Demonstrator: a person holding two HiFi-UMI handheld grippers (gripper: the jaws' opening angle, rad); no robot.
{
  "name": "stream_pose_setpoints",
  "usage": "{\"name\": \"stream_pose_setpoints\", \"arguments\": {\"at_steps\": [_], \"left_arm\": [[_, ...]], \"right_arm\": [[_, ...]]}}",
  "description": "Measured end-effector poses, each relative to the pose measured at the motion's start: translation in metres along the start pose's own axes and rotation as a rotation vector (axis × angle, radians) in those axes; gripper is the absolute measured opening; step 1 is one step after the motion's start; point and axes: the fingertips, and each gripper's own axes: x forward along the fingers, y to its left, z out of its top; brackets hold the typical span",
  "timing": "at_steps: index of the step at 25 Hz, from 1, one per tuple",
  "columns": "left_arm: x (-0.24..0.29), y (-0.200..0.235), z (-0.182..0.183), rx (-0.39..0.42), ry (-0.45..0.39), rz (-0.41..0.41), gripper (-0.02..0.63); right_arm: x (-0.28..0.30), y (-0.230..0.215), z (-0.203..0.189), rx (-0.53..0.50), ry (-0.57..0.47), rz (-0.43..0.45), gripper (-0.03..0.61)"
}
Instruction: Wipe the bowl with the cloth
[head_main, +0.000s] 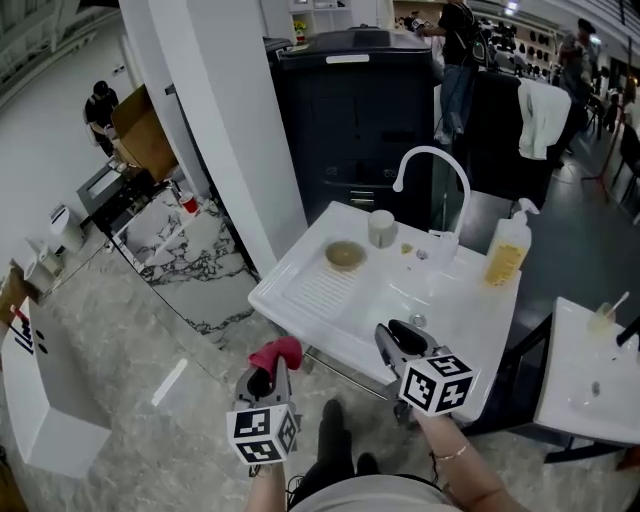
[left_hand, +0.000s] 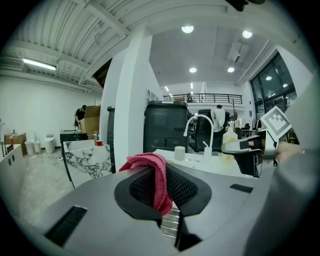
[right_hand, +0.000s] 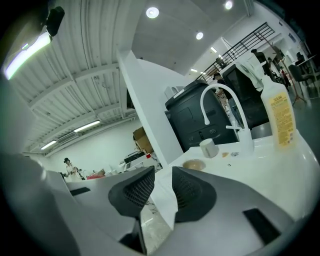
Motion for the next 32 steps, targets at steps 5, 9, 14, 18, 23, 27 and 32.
{"name": "stream_pose_setpoints", "arguments": {"at_steps": [5, 9, 14, 18, 23, 27, 32], "left_arm": [[0.056, 0.012, 0.011, 0.01, 0.001, -0.042, 0.052], [0.107, 0.027, 0.023, 0.013, 0.003, -0.076, 0.052], [0.169, 0.051, 0.041, 0.006, 0.007, -0.121, 0.052], [0.212, 0.07, 0.054, 0.002, 0.013, -0.148, 0.052], [0.257, 0.093, 0.068, 0.002, 0.017, -0.177, 0.052], [0.287, 0.106, 0.075, 0.001, 0.022, -0.198, 0.052], [0.316, 0.119, 0.077, -0.002, 0.029, -0.22, 0.052]], "right_arm": [[0.042, -0.025, 0.005, 0.013, 0.016, -0.035, 0.104], [0.088, -0.045, 0.015, 0.021, 0.027, -0.065, 0.104], [0.15, -0.06, 0.028, 0.029, 0.051, -0.087, 0.111], [0.195, -0.071, 0.037, 0.042, 0.072, -0.113, 0.117], [0.242, -0.088, 0.04, 0.066, 0.097, -0.157, 0.129], [0.27, -0.102, 0.041, 0.073, 0.108, -0.2, 0.133], [0.297, -0.118, 0.037, 0.086, 0.125, -0.235, 0.133]]}}
